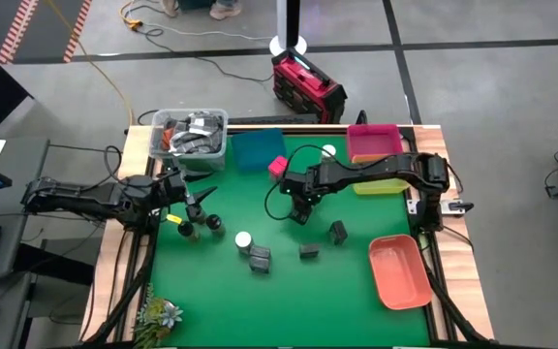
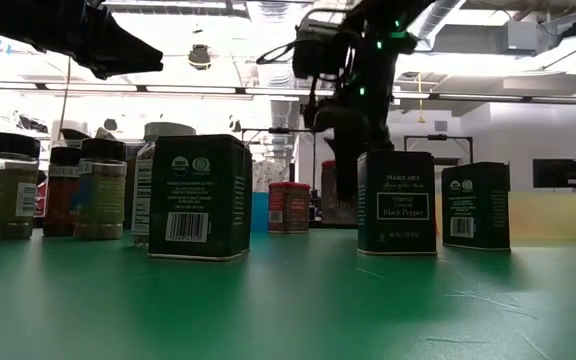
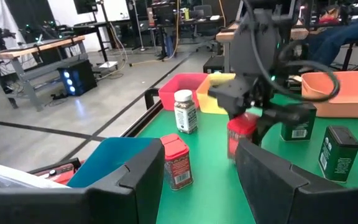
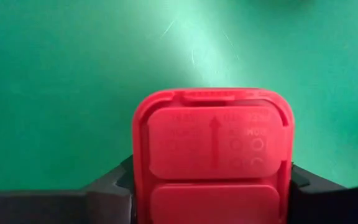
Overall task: Sort spices by type
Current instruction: Put the red seasoning from the middle into the red bin
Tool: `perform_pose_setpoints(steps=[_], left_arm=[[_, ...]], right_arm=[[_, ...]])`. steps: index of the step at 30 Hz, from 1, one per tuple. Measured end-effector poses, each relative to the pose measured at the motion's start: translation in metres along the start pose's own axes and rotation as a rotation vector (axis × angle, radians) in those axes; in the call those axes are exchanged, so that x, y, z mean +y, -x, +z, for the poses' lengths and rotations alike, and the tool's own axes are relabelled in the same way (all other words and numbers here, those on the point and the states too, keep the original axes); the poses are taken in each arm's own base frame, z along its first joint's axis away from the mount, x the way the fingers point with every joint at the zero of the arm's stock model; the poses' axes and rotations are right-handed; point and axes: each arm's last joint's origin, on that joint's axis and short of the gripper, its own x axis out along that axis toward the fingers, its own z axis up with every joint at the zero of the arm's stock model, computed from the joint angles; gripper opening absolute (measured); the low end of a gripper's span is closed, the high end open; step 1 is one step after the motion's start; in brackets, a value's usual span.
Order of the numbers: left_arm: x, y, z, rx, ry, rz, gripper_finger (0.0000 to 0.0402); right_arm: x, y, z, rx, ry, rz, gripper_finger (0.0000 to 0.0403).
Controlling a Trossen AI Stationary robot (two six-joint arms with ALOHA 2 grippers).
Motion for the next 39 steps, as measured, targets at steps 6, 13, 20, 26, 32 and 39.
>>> perform_pose_setpoints(steps=[6,13,20,26,32,39], left_arm=[[0.000,0.000,0.000,0.003,-0.002,0.000,0.0188],[0.000,0.000,-0.004,0.041,-0.020,-0.003,0.0188],[0.000,0.000,-0.003,0.028,-0.001,-0.002,0.0188],[0.000,0.000,-0.002,0.017,0.017,-0.001,0.0188],[0.000,0.000,-0.002,0.019,0.016,-0.001,0.0188],[0.000,0.000,-0.002,0.021,0.015,0.008,0.0188]], right_arm=[[0.000,0.061,0.017,-0.108,0.083,0.029,0.0221],[-0.035,0.155,0.015,-0.361,0.043,-0.011,0.0221],[-0.095,0.202,-0.003,-0.366,-0.105,-0.081,0.0221],[-0.158,0.185,-0.010,-0.159,-0.256,-0.211,0.0221],[-0.224,0.154,-0.009,-0.005,-0.443,-0.283,0.0221],[-0.265,0.127,-0.009,0.081,-0.551,-0.306,0.0221]])
